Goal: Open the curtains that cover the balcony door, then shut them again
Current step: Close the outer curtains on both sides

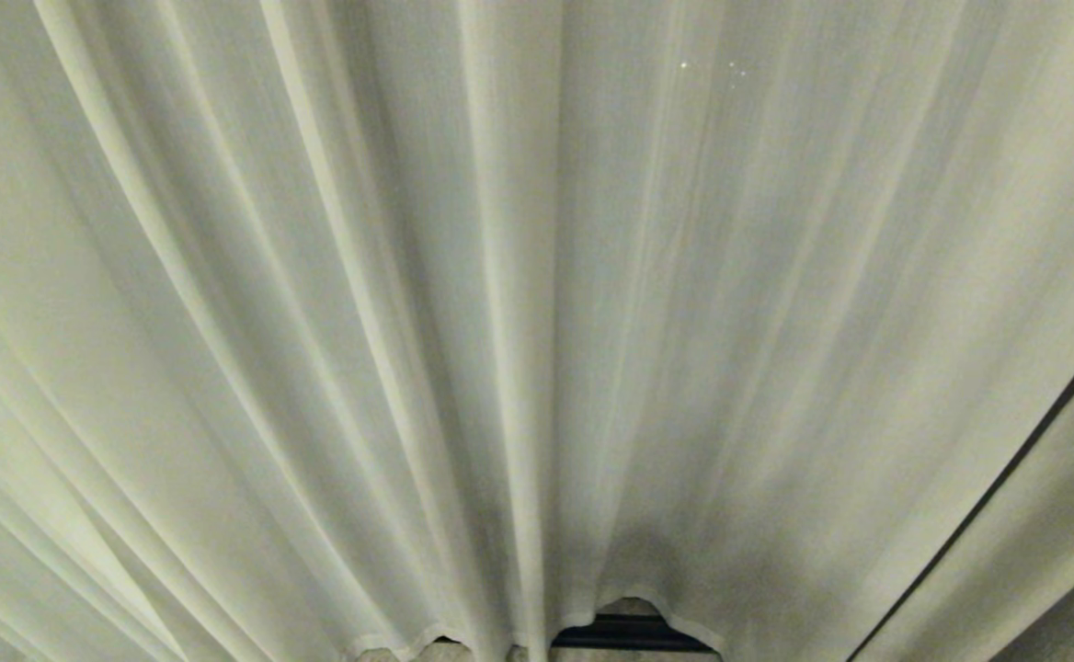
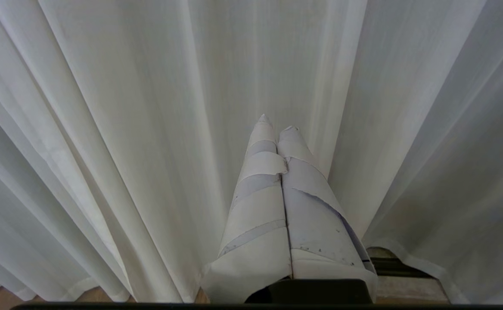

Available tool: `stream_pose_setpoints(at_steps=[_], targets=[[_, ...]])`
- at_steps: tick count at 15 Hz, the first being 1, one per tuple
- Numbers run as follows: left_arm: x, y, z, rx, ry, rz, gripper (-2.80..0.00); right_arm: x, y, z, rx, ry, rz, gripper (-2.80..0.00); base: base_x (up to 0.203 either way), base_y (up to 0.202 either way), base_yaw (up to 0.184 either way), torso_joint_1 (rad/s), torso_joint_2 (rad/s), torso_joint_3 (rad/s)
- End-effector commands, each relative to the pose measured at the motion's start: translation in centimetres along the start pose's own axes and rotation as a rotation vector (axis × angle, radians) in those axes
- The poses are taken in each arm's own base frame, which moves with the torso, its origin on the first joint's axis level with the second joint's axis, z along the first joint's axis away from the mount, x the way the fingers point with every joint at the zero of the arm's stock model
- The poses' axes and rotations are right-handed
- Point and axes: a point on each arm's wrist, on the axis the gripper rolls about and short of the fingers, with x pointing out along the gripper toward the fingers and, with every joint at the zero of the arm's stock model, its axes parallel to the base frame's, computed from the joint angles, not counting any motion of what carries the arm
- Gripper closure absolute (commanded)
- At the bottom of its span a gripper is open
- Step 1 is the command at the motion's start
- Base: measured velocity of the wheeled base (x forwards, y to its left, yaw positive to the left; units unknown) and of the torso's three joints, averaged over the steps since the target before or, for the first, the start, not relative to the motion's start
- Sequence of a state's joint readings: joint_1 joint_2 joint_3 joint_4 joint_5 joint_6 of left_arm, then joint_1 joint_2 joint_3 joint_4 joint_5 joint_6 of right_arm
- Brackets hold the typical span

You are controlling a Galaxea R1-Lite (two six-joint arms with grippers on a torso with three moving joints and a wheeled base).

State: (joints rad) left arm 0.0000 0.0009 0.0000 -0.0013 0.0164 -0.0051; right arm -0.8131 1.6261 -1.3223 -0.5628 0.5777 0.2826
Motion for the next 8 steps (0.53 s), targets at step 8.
stream_pose_setpoints(at_steps=[8], targets=[[-0.01,0.0,0.0,-0.001,-0.001,0.0,0.0,0.7,-0.62,-0.97,0.015,0.0,0.007,0.0,0.0,0.0,0.0,0.0,0.0,0.0]])
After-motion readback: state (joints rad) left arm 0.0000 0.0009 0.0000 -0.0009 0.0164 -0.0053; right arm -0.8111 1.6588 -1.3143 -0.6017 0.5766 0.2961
